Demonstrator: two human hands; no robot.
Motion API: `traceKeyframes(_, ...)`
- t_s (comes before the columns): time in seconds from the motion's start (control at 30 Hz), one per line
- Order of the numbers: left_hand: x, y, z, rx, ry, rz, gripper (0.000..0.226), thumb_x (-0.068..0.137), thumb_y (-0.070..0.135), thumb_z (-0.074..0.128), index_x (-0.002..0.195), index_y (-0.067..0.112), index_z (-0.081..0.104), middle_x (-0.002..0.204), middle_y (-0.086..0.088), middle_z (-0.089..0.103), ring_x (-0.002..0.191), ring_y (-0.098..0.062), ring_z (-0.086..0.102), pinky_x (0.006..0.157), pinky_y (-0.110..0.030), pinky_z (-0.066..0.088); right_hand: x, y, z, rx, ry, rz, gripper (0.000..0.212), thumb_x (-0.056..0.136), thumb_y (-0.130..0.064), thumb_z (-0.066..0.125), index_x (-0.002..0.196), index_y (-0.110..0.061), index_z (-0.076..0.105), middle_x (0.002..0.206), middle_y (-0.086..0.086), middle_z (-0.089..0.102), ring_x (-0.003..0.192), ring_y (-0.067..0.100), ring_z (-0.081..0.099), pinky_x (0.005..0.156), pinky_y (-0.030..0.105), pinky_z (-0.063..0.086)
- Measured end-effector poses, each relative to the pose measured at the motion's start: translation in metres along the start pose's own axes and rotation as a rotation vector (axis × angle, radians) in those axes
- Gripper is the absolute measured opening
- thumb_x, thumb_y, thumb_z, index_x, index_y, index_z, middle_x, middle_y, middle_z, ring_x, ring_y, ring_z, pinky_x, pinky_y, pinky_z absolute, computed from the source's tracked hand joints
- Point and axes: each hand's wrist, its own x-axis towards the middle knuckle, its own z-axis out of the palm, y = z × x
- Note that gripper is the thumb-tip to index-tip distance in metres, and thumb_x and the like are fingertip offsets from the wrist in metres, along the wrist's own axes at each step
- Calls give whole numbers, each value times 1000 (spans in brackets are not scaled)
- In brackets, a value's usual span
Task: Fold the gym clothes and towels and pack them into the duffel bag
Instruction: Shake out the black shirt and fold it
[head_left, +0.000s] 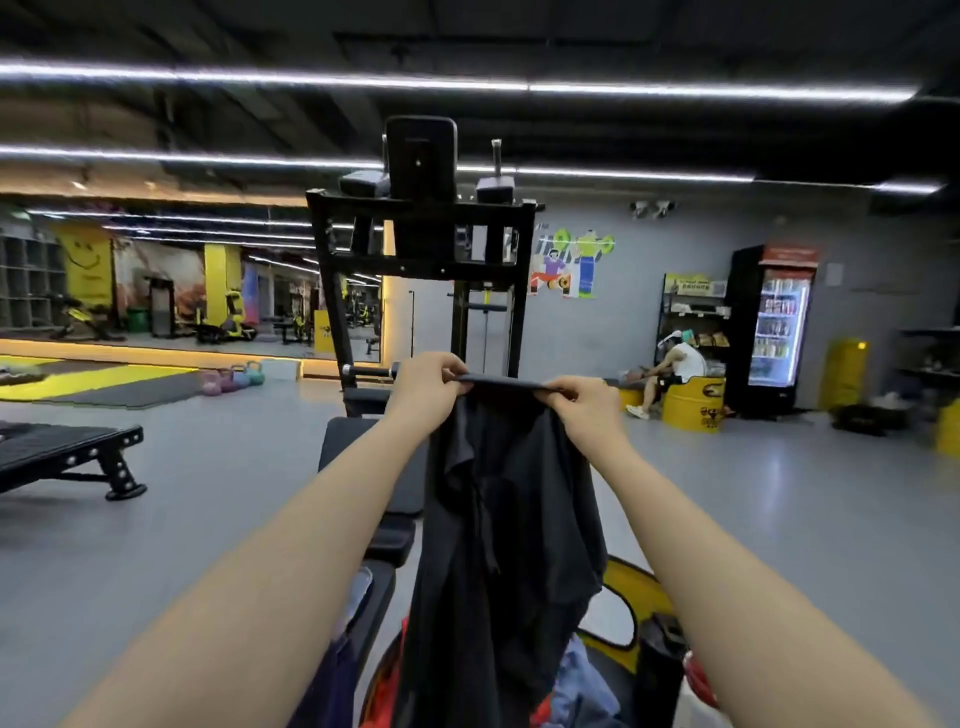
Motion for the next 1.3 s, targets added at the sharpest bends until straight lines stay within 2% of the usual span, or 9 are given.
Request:
traceKeyframes(0.2, 13, 41, -37, -16, 68, 79, 17, 90, 17, 63, 105, 11, 67, 96, -2, 62, 88, -11, 49, 75, -20, 35, 28, -48, -46, -47, 5, -113, 17, 91, -15, 62, 101, -7, 74, 86, -3, 64, 83, 9, 54, 59, 1, 35)
traceKeyframes(0.33, 19, 61, -54, 3, 122, 136, 14, 89, 15, 64, 101, 8, 68, 87, -2, 61, 84, -12, 49, 65, -15, 28, 45, -73, -61, -37, 20, -159, 18, 90, -18, 64, 102, -8, 74, 97, 6, 71, 92, 18, 62, 73, 19, 39)
traceKeyframes(0.53, 25, 80, -74, 25, 142, 182, 9, 88, 13, 63, 96, 16, 61, 73, 12, 54, 79, -11, 50, 59, -15, 31, 65, -112, -76, -30, 60, -205, 18, 91, -19, 63, 100, -9, 75, 80, -7, 62, 79, 8, 52, 61, 13, 34)
traceKeyframes(0.67, 21, 86, -74, -33, 103, 244, 26, 89, 10, 62, 112, 20, 53, 88, 2, 60, 73, -6, 53, 60, -11, 37, 74, -130, -75, -8, 59, -208, 22, 91, -17, 62, 70, -18, 68, 62, -14, 51, 65, -1, 44, 62, 16, 35)
traceKeyframes(0.77, 12, 94, -72, -142, 127, 319, 24, 89, 16, 63, 110, 23, 54, 94, 0, 60, 84, -13, 59, 65, -12, 42, 78, -135, -71, -45, 40, -198, 19, 92, -17, 60, 77, -13, 70, 64, -11, 51, 66, 0, 45, 59, 17, 34)
traceKeyframes(0.97, -8, 109, -64, -49, -339, 177, 51, 82, 36, 70, 124, 25, 43, 108, 3, 54, 94, -14, 57, 69, -22, 49, 83, -131, -74, -32, 97, -98, 18, 94, -18, 57, 89, -8, 72, 73, -2, 56, 71, 9, 48, 54, 13, 32)
traceKeyframes(1.03, -6, 107, -61, 40, -297, 170, 41, 84, 27, 70, 120, 18, 51, 107, -2, 60, 91, -16, 58, 72, -22, 50, 83, -128, -78, -5, 106, -60, 20, 95, -19, 57, 89, -7, 71, 79, 3, 60, 71, 9, 47, 51, 11, 31)
traceKeyframes(1.17, 4, 111, -60, -77, -170, 132, 6, 87, 16, 65, 90, 15, 61, 79, 3, 58, 70, -6, 52, 49, -5, 37, 84, -121, -83, 80, 133, 31, 18, 94, -20, 58, 90, -10, 72, 85, 6, 61, 85, 16, 50, 58, 17, 36)
traceKeyframes(1.3, 20, 122, -59, -295, -67, 45, 7, 84, 10, 67, 78, 13, 63, 73, 2, 59, 75, -12, 55, 59, -13, 42, 83, -110, -82, 229, 118, 102, 11, 90, -14, 60, 86, -17, 70, 77, -2, 60, 83, 19, 53, 67, 26, 47)
